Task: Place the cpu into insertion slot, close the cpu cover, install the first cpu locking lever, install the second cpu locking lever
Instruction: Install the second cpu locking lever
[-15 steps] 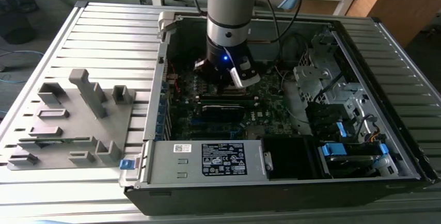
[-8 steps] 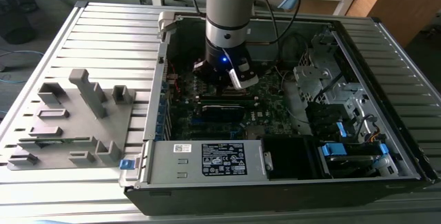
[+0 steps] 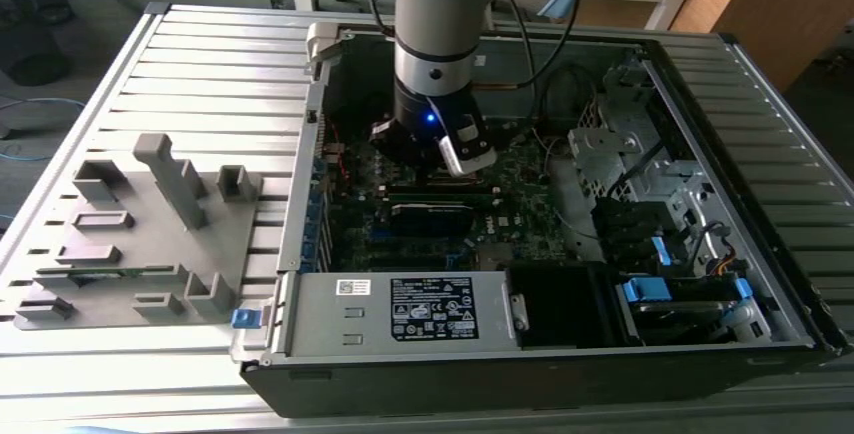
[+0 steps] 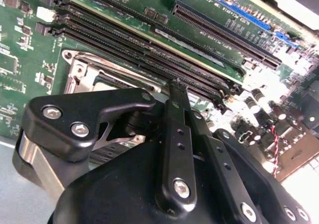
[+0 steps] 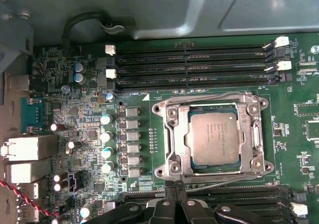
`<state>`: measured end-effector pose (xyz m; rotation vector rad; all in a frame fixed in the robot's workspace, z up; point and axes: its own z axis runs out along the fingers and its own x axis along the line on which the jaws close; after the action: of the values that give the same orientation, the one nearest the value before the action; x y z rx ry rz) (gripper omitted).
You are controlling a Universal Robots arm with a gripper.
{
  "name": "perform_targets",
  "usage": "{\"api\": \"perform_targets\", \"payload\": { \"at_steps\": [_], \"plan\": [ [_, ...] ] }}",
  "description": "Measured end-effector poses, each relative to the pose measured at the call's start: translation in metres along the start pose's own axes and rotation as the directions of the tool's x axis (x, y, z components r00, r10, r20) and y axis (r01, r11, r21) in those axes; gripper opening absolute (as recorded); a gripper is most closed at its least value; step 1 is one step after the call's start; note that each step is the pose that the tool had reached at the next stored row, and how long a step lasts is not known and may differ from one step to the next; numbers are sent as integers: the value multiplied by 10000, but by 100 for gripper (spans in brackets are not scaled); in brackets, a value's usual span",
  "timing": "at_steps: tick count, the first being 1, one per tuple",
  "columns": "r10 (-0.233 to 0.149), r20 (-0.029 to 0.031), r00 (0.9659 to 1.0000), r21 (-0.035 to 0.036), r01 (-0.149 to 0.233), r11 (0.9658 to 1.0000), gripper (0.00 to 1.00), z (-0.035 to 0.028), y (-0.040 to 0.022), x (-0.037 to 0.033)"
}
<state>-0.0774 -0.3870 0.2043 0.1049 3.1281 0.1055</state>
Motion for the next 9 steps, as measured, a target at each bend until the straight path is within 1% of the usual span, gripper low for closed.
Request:
{"api": "perform_targets", "payload": {
  "at_steps": [1, 2, 7, 9],
  "plan": [
    [0, -2, 10000, -10, 0, 10000, 11, 3, -1, 3],
    [0, -4, 10000, -37, 0, 10000, 11, 4, -3, 5],
    [3, -17, 10000, -242, -4, 9997, 11, 8, -13, 8],
    [5, -18, 10000, -276, -5, 9996, 11, 13, -18, 9]
  ]
}}
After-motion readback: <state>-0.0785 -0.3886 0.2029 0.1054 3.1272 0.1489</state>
